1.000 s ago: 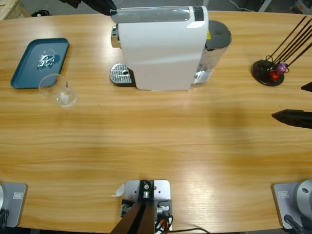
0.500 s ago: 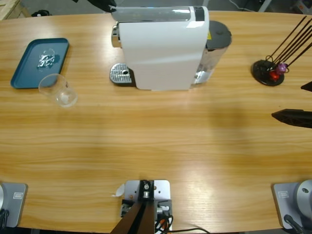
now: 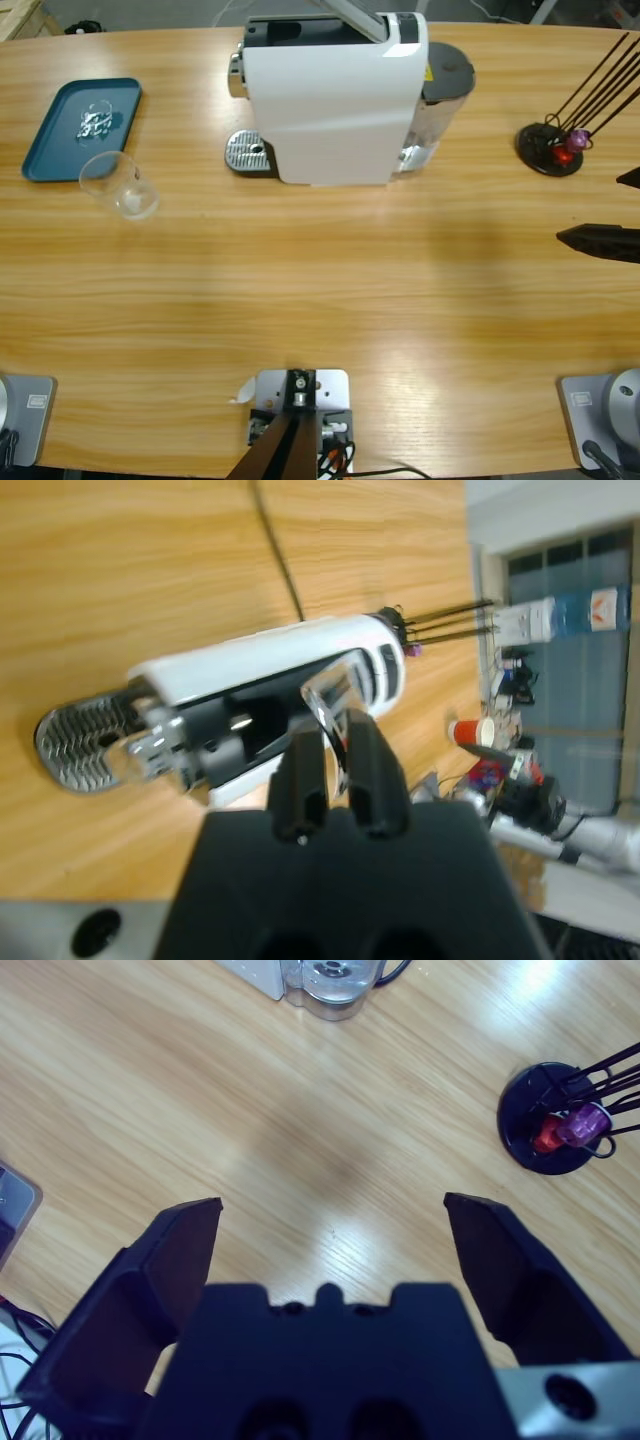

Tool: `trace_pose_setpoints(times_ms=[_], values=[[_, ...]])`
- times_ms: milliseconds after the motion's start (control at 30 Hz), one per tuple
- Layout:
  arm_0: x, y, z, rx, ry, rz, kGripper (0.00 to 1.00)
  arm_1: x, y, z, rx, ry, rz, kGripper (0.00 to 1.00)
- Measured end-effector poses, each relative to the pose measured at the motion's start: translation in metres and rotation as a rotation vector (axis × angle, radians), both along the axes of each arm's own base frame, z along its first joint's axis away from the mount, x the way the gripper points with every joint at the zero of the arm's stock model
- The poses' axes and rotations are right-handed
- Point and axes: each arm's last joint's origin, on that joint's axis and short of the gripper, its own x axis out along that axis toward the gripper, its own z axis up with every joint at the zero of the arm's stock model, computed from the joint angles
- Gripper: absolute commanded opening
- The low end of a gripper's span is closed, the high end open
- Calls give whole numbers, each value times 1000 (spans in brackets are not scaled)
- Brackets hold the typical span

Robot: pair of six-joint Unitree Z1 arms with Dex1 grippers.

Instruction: Pour coffee

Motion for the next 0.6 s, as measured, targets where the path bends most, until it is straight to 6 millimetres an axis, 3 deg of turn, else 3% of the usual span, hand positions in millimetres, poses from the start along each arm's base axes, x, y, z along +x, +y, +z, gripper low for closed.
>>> trace_pose_setpoints(times_ms=[167, 300, 467, 600], values=[[-30, -39, 9, 47, -275, -318, 996, 1, 0, 2, 23, -15, -39, 1000], [-52, -52, 20, 79, -482, -508, 996, 5, -5, 3, 24, -56, -187, 1000], [-70, -39, 19, 160, -647, -649, 996, 25, -15, 1, 79, -169, -431, 1000], [-98, -11, -4, 256, -632, -705, 996, 49, -18, -31, 127, -183, -648, 936]])
